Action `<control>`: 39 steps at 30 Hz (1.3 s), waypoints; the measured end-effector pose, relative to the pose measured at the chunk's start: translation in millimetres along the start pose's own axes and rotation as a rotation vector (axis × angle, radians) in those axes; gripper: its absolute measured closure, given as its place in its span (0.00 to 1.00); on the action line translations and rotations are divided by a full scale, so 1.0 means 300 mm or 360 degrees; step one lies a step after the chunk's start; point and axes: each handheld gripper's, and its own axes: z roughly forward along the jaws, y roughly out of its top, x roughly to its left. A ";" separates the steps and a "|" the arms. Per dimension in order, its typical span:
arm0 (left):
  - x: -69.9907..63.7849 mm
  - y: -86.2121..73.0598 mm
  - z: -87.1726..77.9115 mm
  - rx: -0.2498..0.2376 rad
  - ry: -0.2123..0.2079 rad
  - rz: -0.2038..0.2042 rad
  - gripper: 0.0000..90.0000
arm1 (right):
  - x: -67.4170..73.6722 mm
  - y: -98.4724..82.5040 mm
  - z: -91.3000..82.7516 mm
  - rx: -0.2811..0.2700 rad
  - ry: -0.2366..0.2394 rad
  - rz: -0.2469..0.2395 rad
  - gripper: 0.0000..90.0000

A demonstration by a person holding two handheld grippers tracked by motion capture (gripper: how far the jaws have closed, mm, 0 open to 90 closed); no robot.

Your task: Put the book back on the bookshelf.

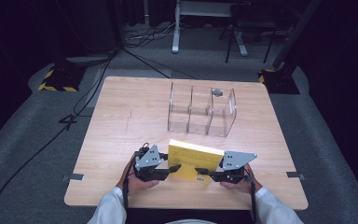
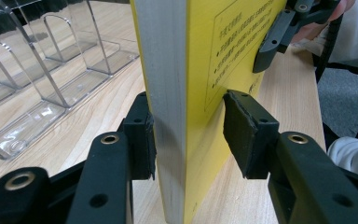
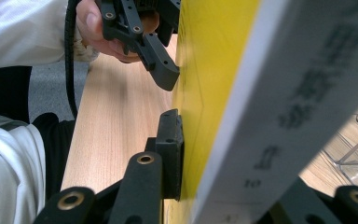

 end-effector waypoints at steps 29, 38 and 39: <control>0.080 -0.176 -0.097 0.0507 0.0480 -0.0247 0.35 | -0.017 -0.029 -0.063 0.0016 -0.0177 0.0076 0.83; 0.098 -0.262 -0.169 0.0629 0.0579 -0.0453 0.23 | -0.032 -0.084 -0.175 0.0009 -0.0379 0.0193 0.84; 0.100 -0.268 -0.179 0.0626 0.0577 -0.0457 0.21 | -0.033 -0.091 -0.189 0.0009 -0.0405 0.0204 0.84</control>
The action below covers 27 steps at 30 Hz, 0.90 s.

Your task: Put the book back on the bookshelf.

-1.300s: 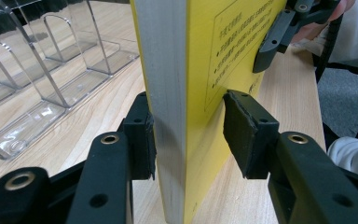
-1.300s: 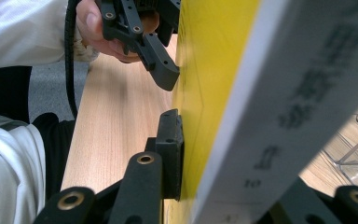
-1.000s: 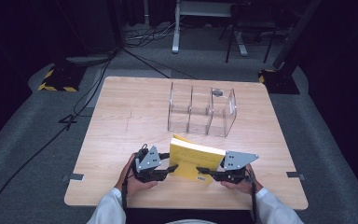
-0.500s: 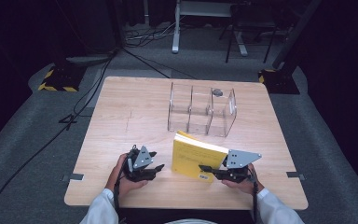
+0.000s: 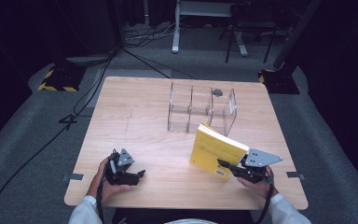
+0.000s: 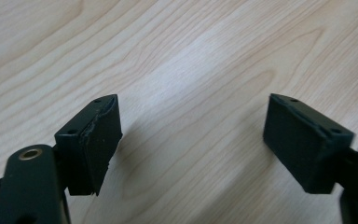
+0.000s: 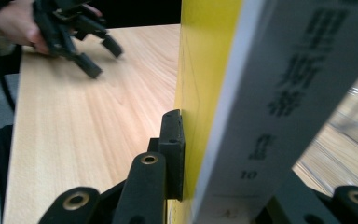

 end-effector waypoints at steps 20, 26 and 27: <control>0.020 -0.037 -0.014 -0.0043 0.0036 -0.0094 0.18 | -0.086 -0.003 -0.094 -0.0032 -0.0403 0.0063 0.85; 0.020 -0.037 -0.014 -0.0044 0.0035 -0.0096 0.18 | -0.113 0.022 -0.102 -0.0070 -0.0480 0.0088 0.85; 0.020 -0.036 -0.014 -0.0037 0.0033 -0.0095 0.18 | -0.117 0.026 -0.101 -0.0074 -0.0495 0.0089 0.85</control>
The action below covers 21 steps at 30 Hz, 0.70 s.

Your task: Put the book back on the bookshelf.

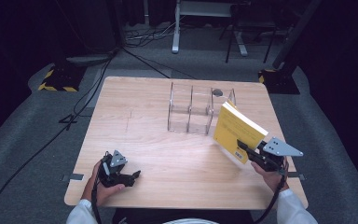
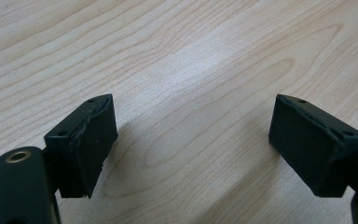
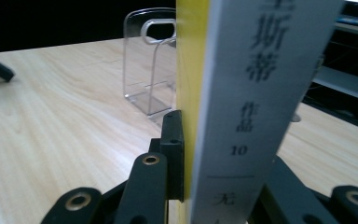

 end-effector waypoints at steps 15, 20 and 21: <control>-0.002 0.006 0.005 -0.0001 -0.0017 0.0019 0.18 | -0.063 0.107 0.077 -0.0031 -0.0234 0.0043 0.85; -0.002 0.006 0.005 -0.0003 -0.0014 0.0026 0.20 | -0.068 0.135 0.121 -0.0034 -0.0259 0.0053 0.85; -0.009 0.005 0.005 -0.0016 -0.0023 0.0028 0.22 | -0.069 0.148 0.146 -0.0019 -0.0273 0.0060 0.85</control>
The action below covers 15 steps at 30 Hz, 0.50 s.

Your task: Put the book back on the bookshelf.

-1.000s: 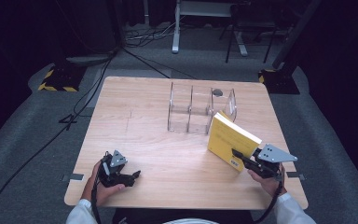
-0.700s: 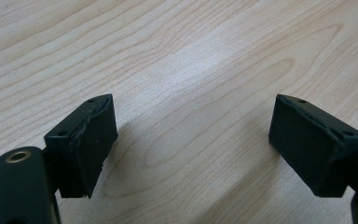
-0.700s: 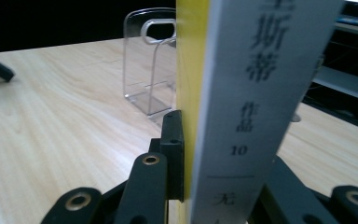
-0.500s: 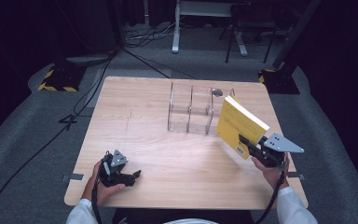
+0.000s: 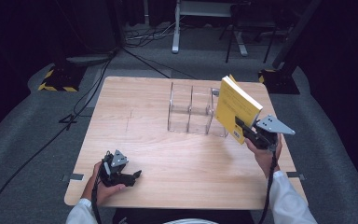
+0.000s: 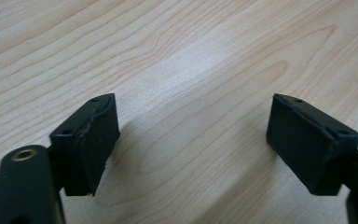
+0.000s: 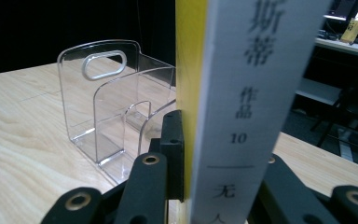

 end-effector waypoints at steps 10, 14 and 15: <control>-0.004 0.003 -0.001 0.0008 0.0000 0.0010 0.22 | 0.002 0.026 0.113 0.0057 -0.0091 0.0034 0.85; -0.005 0.002 0.000 0.0003 0.0003 0.0009 0.22 | -0.005 0.018 0.155 0.0071 -0.0137 0.0045 0.85; -0.005 0.002 0.000 0.0003 0.0003 0.0009 0.22 | -0.005 0.018 0.155 0.0071 -0.0137 0.0045 0.85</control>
